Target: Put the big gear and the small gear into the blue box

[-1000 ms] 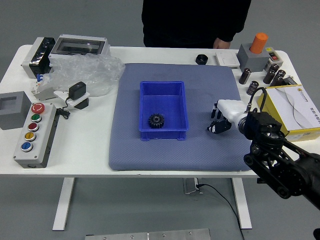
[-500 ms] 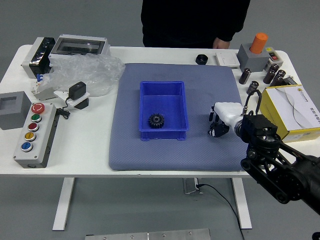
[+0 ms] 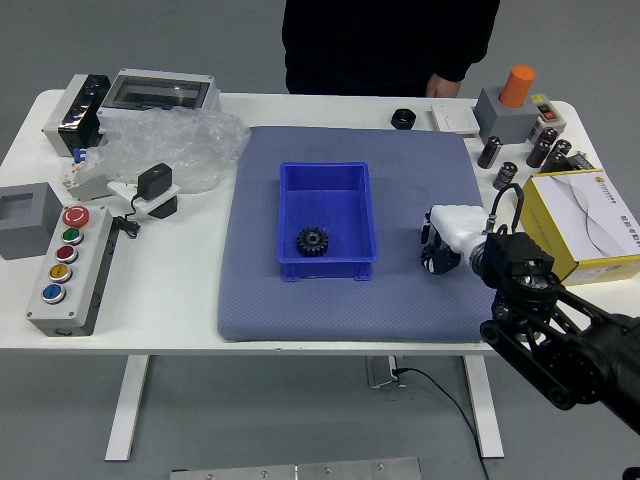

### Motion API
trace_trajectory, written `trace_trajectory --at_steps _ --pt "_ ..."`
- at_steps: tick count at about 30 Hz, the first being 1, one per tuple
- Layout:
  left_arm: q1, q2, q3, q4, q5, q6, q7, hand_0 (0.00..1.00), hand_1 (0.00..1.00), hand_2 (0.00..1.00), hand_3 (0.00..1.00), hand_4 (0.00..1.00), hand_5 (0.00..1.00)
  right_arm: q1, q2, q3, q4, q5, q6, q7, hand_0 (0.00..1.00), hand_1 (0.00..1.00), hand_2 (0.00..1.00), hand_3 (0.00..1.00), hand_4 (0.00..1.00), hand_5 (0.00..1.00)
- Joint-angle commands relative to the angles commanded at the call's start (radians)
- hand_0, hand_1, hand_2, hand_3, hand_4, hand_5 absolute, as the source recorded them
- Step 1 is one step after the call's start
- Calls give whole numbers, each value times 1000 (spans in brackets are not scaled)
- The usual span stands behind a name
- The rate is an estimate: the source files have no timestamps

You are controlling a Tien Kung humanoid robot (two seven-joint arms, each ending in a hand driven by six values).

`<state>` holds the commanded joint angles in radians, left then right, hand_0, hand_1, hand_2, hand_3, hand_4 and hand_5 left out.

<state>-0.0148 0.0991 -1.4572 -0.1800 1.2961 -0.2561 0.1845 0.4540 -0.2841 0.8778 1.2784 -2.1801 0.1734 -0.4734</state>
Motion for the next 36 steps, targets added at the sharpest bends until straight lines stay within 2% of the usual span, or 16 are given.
trace_trajectory --at_steps 3,4,9,10,15,16,21,23,29,36 --pt "0 0 1 0 0 0 0 848 821 830 860 746 305 0 2 2 -5 -10 -2 0 545 412 436 500 772 103" --pt "0 0 1 0 -1 0 0 847 821 829 860 747 306 0 3 3 -7 -12 -3 0 484 385 401 458 758 46" --pt "-1 0 1 0 -1 0 0 847 821 829 860 747 306 -1 6 3 -17 -16 -15 5 484 385 401 458 758 46" --pt "-1 0 2 0 -1 0 -1 847 821 829 859 747 307 -1 6 3 -19 -15 -17 6 420 367 370 408 720 2" --pt "-1 0 3 0 -2 -1 -1 847 821 829 859 747 307 0 7 4 -26 -6 -23 12 420 367 370 408 720 2" --pt "-1 0 3 0 -2 -1 -1 847 820 829 860 747 306 0 7 4 -27 -5 -24 13 385 351 353 389 657 2" --pt "0 0 4 0 -2 -1 0 847 820 829 860 747 306 0 9 6 -31 -2 -35 18 385 351 353 389 657 2" --pt "-1 0 4 0 -2 -1 -1 847 820 829 859 746 306 0 9 9 -30 -2 -40 20 372 342 348 374 624 2" --pt "0 1 4 0 -2 -1 -1 847 820 829 859 746 306 7 2 24 -7 -5 -43 17 361 340 342 369 603 2" --pt "-1 4 1 0 0 0 -1 847 820 829 859 746 307 34 -19 41 49 -10 -27 5 363 342 341 369 604 2"
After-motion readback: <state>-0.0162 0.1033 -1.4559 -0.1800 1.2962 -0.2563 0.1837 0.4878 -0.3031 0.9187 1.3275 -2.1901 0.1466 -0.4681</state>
